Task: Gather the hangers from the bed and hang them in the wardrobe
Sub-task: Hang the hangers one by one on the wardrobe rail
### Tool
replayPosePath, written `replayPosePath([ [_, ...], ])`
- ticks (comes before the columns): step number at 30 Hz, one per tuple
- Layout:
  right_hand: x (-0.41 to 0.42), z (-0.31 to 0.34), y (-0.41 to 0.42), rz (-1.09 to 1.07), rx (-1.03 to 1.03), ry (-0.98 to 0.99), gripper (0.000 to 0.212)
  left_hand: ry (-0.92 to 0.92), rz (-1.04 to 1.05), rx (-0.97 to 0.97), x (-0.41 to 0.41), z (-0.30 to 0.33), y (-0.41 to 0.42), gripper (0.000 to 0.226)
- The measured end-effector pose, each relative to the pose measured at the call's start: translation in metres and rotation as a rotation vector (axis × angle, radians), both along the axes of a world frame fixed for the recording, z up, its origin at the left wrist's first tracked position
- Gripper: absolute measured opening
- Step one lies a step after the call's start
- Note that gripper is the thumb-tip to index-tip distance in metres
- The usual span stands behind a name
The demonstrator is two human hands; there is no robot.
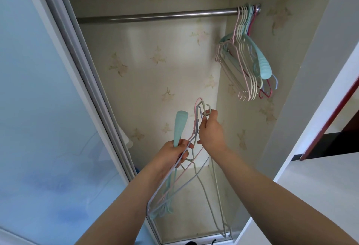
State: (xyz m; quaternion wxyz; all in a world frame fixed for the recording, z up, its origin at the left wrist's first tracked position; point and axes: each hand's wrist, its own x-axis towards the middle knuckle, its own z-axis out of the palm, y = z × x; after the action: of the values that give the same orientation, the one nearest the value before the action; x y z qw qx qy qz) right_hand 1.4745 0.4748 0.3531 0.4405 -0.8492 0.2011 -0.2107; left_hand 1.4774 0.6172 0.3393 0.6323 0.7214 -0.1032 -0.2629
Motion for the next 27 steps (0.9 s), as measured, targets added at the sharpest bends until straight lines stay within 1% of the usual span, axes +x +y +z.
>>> replayPosePath([
  [3,-0.002,-0.003,0.002,-0.008,0.016,0.007,0.02,0.001,-0.01,0.015,0.001,-0.005,-0.001,0.029],
  [9,-0.006,-0.001,0.004,0.013,0.146,0.028,0.023,0.018,0.035,-0.02,-0.001,-0.018,-0.009,0.032],
  [13,-0.007,-0.006,0.006,0.019,0.209,0.043,0.012,0.021,0.066,-0.058,-0.003,-0.028,-0.014,0.037],
  [15,-0.006,-0.012,0.007,0.009,0.219,0.049,0.01,0.011,0.08,-0.051,-0.005,-0.033,-0.016,0.04],
  [18,-0.006,-0.023,0.008,-0.014,0.197,0.044,0.014,-0.022,0.077,-0.057,-0.008,-0.041,-0.017,0.042],
  [22,-0.005,-0.031,-0.005,-0.067,0.184,0.06,0.02,-0.038,0.086,-0.12,-0.015,-0.041,-0.012,0.044],
  [24,-0.003,-0.039,-0.022,-0.135,0.311,0.125,0.02,-0.033,0.094,-0.193,-0.014,-0.036,-0.008,0.042],
  [26,-0.003,-0.047,-0.035,-0.138,0.443,0.164,0.016,-0.026,0.046,-0.242,-0.009,-0.032,-0.004,0.041],
  [27,-0.003,-0.05,-0.038,-0.123,0.443,0.177,0.016,-0.017,0.017,-0.247,-0.006,-0.031,-0.001,0.04],
])
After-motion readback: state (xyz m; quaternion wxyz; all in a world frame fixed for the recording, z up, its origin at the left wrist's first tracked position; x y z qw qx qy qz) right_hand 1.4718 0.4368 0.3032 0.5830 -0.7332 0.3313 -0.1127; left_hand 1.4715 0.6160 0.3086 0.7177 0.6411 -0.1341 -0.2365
